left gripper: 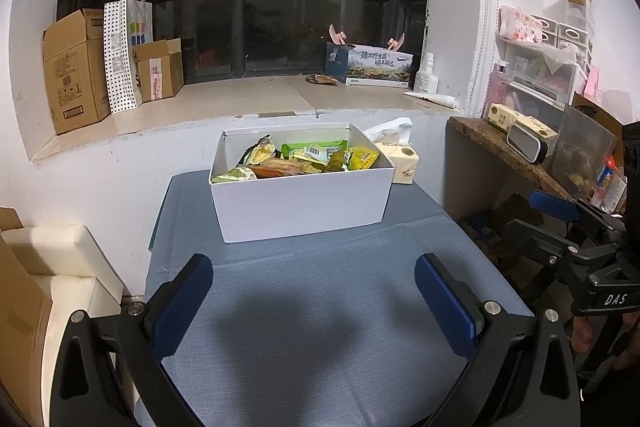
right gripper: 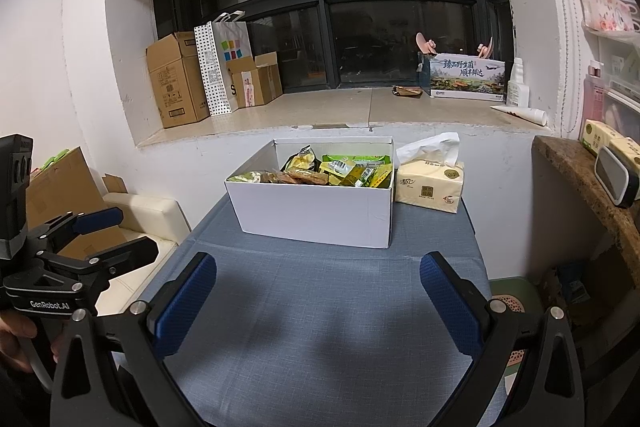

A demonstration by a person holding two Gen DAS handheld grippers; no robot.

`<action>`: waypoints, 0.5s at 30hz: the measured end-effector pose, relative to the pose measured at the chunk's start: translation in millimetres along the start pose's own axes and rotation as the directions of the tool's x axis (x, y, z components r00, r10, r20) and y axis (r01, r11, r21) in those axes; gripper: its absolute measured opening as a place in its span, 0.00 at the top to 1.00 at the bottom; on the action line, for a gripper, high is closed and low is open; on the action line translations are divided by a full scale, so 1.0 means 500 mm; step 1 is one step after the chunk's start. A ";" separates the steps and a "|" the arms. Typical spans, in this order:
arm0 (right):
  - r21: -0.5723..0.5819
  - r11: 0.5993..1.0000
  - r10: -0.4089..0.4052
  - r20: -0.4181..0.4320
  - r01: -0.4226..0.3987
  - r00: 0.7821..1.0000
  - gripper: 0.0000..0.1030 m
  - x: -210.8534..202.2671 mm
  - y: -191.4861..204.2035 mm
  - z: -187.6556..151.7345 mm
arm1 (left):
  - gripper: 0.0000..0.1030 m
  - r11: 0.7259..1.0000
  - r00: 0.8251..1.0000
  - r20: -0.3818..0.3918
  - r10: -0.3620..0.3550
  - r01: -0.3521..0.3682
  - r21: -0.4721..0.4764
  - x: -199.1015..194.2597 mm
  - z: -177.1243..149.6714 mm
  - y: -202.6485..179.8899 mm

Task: Organize snacks

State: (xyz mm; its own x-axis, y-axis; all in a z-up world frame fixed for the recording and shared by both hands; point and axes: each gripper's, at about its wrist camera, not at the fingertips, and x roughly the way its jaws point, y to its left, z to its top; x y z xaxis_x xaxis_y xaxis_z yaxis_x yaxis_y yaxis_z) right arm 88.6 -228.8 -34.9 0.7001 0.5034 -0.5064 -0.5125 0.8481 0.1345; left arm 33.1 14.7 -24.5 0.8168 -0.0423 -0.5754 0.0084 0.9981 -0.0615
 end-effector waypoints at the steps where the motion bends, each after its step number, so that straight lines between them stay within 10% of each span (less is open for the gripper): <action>1: 0.000 1.000 0.000 0.000 0.000 1.000 0.00 0.001 0.001 -0.001 | 0.00 1.000 1.000 0.001 -0.001 0.001 -0.001 0.000 0.000 0.000; 15: 0.003 1.000 -0.001 -0.002 0.001 1.000 0.00 0.001 0.004 -0.003 | 0.00 1.000 1.000 0.015 0.005 -0.005 0.003 -0.008 0.003 0.001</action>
